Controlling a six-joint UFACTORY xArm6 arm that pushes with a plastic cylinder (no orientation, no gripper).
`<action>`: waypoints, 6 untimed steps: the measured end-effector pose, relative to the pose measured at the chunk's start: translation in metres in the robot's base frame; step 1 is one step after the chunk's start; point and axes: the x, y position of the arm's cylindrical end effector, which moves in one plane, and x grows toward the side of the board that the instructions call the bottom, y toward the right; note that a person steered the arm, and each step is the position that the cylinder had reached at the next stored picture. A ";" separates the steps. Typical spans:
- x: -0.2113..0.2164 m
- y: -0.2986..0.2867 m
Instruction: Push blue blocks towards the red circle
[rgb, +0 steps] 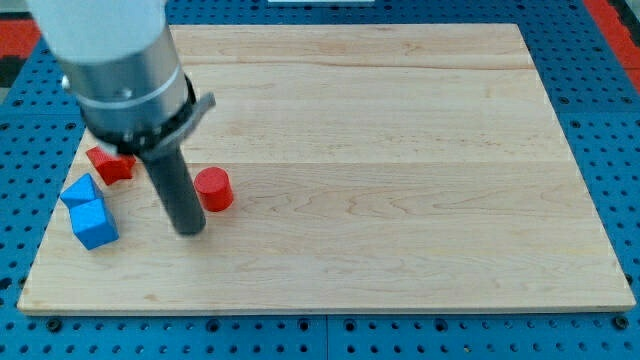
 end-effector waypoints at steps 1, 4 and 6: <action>0.045 -0.082; -0.022 -0.091; -0.029 -0.092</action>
